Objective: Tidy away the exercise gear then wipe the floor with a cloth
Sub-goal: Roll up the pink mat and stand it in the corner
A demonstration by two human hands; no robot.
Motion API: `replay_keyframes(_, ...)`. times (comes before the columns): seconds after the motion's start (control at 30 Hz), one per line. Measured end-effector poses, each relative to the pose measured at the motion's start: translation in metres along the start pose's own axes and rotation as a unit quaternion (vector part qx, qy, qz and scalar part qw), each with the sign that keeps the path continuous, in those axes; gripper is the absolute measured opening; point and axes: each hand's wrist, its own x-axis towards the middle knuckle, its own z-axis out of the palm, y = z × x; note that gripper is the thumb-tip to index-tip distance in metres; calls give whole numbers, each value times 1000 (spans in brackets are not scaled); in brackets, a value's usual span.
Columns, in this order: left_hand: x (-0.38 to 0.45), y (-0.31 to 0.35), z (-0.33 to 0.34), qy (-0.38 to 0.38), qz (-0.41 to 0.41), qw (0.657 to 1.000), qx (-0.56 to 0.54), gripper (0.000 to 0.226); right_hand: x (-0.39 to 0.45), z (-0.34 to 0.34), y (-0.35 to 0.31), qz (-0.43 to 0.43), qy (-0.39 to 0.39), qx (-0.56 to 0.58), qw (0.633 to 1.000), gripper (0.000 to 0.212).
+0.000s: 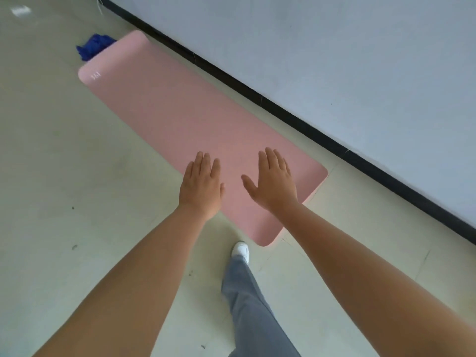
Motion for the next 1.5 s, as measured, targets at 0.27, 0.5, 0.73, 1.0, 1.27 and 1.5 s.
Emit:
replay_keyframes(0.27,155,-22,-31,-4,115,992,47,56,136,-16,21,113,1,21,993,70)
replay_keyframes(0.5,231,-44,-36,-31,163,983,85,56,185,-11,29,179,-15,40,983,70)
replay_keyframes(0.73,291,-51,-11,-54,258,958,113,56,211,13,35,276,-3,68,959,69)
replay_keyframes(1.0,368,-57,61,-82,400,899,160,56,219,101,44,463,3,131,877,65)
replay_keyframes(1.27,454,-14,249,-60,460,874,147,60,261,293,116,518,0,134,845,67)
replay_keyframes(1.5,479,45,433,-63,512,837,180,61,262,448,209,610,68,105,782,67)
